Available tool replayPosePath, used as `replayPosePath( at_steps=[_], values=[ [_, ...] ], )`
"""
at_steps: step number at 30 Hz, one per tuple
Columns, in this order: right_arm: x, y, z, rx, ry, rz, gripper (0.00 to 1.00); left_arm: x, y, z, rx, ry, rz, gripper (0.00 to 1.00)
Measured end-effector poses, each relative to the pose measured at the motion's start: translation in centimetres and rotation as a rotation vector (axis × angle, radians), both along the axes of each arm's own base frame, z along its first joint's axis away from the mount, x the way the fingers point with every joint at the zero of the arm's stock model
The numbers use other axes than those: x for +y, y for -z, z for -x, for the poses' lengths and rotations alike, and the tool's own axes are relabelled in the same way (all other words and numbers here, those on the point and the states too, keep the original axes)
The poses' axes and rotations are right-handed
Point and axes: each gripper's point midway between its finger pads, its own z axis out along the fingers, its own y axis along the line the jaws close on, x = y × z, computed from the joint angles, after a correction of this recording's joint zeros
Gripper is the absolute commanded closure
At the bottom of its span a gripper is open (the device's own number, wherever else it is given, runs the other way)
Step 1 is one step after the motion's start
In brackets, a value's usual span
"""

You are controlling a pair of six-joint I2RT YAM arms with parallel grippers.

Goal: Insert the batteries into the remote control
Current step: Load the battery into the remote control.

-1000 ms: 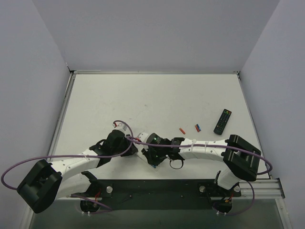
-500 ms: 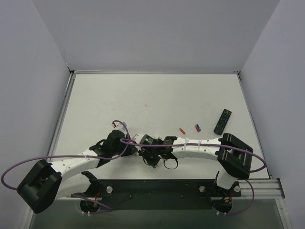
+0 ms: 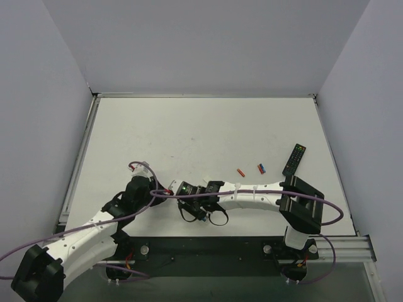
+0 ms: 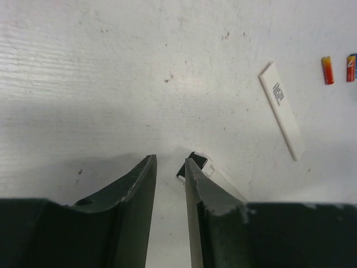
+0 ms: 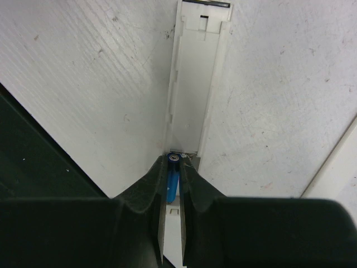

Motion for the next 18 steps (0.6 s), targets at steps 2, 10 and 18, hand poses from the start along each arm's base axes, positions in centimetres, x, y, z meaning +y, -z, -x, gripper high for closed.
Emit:
replayPosePath(
  at_steps=[2,10,18],
  values=[
    [0.0,0.0,-0.3,-0.014,-0.01,0.02,1.0,0.7,-1.0,-0.4,-0.029,-0.038,0.019,0.59],
    [0.8,-0.1,-1.2,-0.028,-0.066,0.061,1.0,3.9,-4.3,-1.3,-0.141,-0.174,0.07,0.47],
    [0.7,-0.1,-1.2,-0.01,-0.074,0.069,0.93,5.6,-6.7,-0.8,-0.197,-0.203,0.031,0.45]
  ],
)
